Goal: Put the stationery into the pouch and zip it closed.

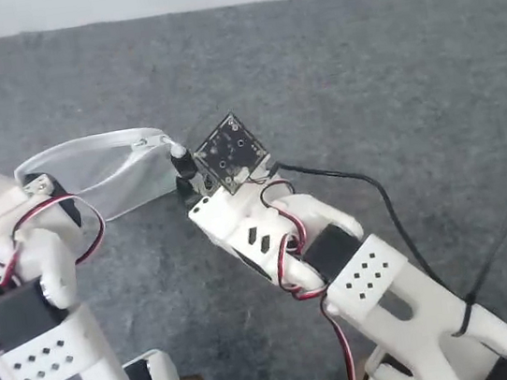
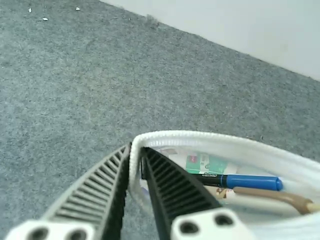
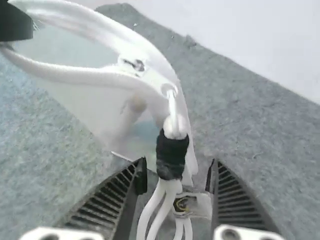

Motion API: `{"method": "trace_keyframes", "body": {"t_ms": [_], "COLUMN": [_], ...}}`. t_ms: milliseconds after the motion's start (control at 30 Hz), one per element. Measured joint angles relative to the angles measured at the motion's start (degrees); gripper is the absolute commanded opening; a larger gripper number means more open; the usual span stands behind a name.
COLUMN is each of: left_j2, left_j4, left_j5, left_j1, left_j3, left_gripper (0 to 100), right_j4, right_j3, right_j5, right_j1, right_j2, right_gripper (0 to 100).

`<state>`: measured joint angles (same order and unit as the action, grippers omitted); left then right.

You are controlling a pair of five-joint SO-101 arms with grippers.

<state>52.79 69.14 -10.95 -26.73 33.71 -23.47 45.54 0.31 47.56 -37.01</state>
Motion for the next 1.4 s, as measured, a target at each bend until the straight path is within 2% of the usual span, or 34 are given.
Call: {"method": "trace_keyframes", "body": {"t_ms": [200, 467, 733, 1167, 1400], "left_j2": [0.0, 0.0, 0.0, 0.0, 0.0], "left_j4": [0.0, 0.0, -3.2, -3.3, -3.3], "left_j5": [0.0, 0.0, 0.0, 0.0, 0.0], "left_j1": [0.0, 0.0, 0.0, 0.0, 0.0], "left_j3": [0.0, 0.0, 1.6, 1.8, 1.9], "left_gripper": [1, 1, 1, 1, 1], "right_j4": [6.6, 16.7, 17.9, 17.9, 20.2], "right_j3": [1.7, 1.7, 5.5, 7.9, 7.9], "right_j5": [0.1, 7.0, 8.4, 8.4, 8.4], "right_j1": [0.1, 0.1, 0.0, 0.1, 0.1], "right_j2": [0.2, 10.2, 8.4, 4.0, 4.0], "right_gripper": [19.1, 19.1, 19.0, 18.9, 8.5]}}
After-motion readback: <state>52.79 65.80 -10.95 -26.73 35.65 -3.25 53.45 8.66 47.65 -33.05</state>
